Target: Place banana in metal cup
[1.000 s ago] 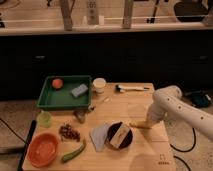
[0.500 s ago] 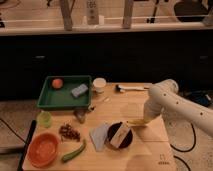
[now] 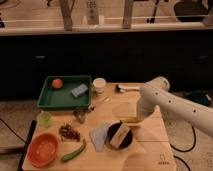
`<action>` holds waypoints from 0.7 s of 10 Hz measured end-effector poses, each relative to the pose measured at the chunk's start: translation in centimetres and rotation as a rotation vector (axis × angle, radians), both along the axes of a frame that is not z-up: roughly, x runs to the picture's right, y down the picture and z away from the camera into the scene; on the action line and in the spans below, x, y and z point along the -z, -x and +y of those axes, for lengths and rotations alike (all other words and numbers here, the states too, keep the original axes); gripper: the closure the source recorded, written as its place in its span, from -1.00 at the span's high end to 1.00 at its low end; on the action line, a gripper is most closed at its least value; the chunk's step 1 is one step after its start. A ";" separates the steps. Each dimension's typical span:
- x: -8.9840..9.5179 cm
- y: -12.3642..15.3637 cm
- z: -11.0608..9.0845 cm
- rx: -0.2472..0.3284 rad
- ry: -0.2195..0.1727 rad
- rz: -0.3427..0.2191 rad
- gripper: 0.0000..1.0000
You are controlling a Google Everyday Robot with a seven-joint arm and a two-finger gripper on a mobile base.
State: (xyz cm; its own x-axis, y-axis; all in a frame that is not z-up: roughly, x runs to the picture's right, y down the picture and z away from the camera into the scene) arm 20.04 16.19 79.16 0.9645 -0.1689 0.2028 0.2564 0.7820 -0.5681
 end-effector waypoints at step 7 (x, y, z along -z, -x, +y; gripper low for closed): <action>0.6 5.6 0.5 0.074 0.000 -0.051 -0.70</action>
